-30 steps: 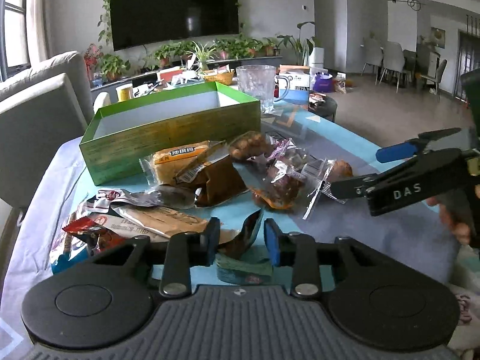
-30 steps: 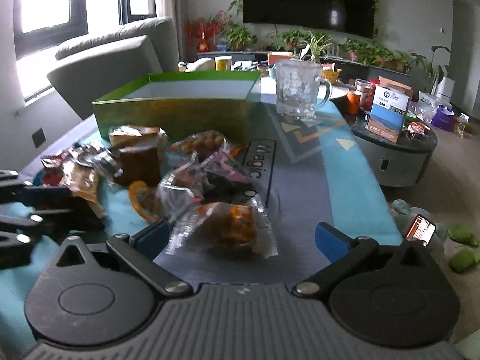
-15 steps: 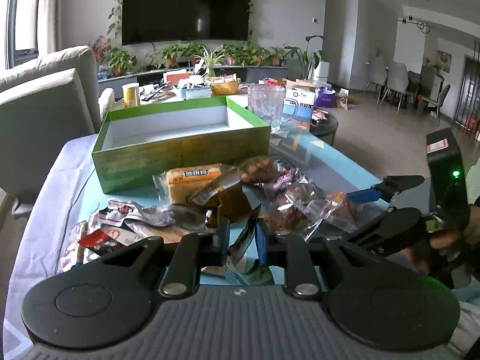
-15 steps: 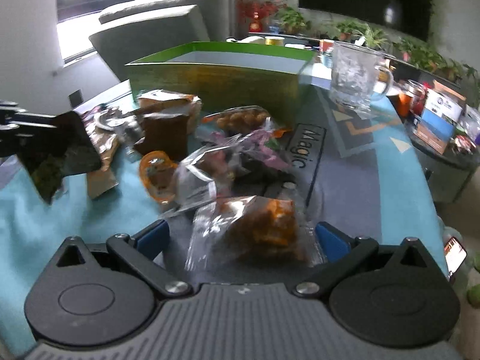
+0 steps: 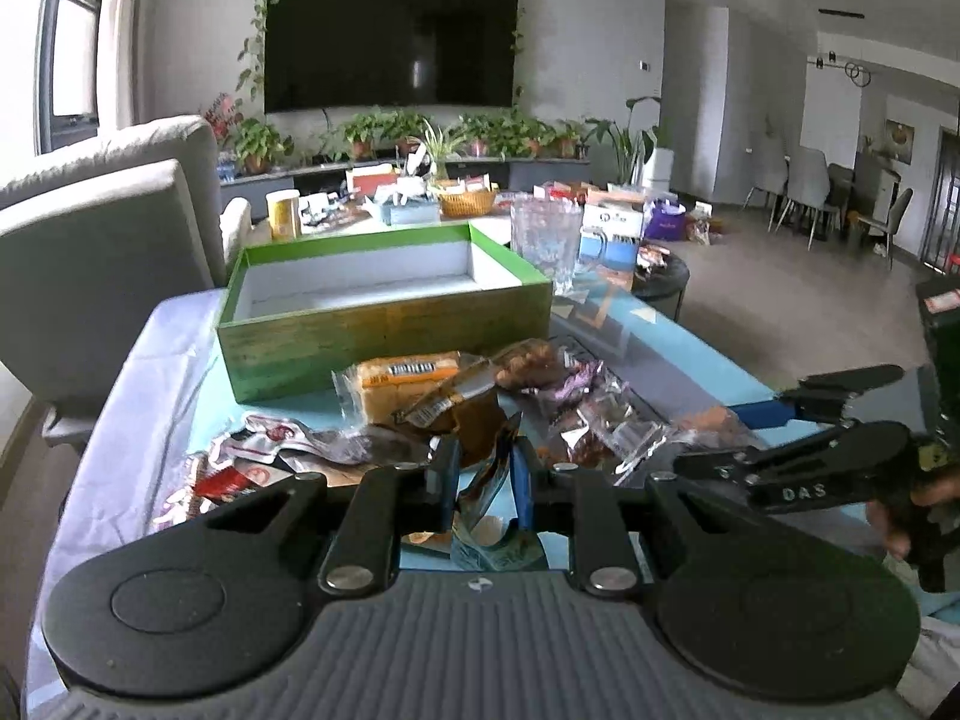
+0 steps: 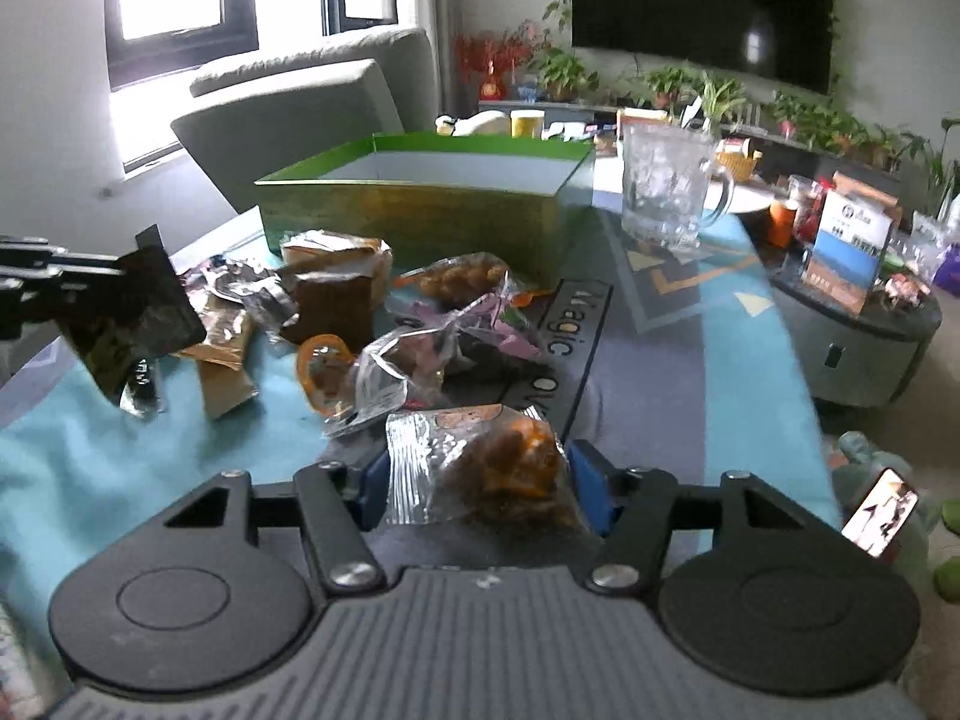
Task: Organize snacks
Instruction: 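Carry both packets into the green box and open both tools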
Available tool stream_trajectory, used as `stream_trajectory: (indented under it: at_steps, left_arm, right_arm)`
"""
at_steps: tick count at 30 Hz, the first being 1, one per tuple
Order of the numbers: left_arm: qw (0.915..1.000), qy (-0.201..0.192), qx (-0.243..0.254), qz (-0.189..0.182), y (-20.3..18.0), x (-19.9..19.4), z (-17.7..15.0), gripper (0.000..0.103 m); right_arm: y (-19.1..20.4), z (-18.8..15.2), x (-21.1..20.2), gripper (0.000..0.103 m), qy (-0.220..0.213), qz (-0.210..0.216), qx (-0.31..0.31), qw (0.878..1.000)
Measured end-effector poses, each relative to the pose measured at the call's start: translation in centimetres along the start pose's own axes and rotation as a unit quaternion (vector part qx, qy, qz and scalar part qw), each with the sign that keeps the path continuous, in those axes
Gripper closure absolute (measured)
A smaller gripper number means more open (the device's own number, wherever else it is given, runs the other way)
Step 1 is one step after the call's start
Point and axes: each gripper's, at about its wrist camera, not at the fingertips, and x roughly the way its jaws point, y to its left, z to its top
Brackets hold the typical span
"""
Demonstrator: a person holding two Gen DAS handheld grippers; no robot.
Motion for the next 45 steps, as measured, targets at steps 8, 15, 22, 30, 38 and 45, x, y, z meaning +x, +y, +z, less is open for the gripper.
stream_trajectory:
  at_steps: [8, 15, 22, 30, 38, 45]
  left_arm:
    - [0.999, -0.038, 0.013, 0.018, -0.1, -2.0, 1.3, 0.086]
    - [0.9971, -0.065, 0.007, 0.039, 1.1, -1.9, 3.9, 0.085]
    - [0.9963, -0.068, -0.007, 0.052, 2.7, 0.2, 6.0, 0.085]
    - [0.9951, -0.081, -0.002, 0.057, 4.3, 4.0, 8.7, 0.085]
    - [0.9936, -0.084, -0.003, 0.075, 6.6, 9.1, 11.5, 0.085]
    - [0.9933, -0.068, -0.001, 0.094, 8.6, 14.1, 12.3, 0.085]
  right_arm:
    - [1.6, 1.8, -3.6, 0.039, -0.06, -0.015, -0.006, 0.998]
    - [3.8, 5.3, -3.4, 0.039, -0.127, -0.027, -0.025, 0.991]
    - [4.4, 7.5, -1.1, 0.039, -0.164, -0.045, -0.038, 0.985]
    - [3.1, 9.4, 1.9, 0.039, -0.168, -0.042, -0.029, 0.984]
    - [2.0, 11.9, 5.4, 0.038, -0.165, -0.052, -0.026, 0.985]
    - [2.5, 13.1, 9.5, 0.038, -0.144, -0.048, -0.043, 0.987]
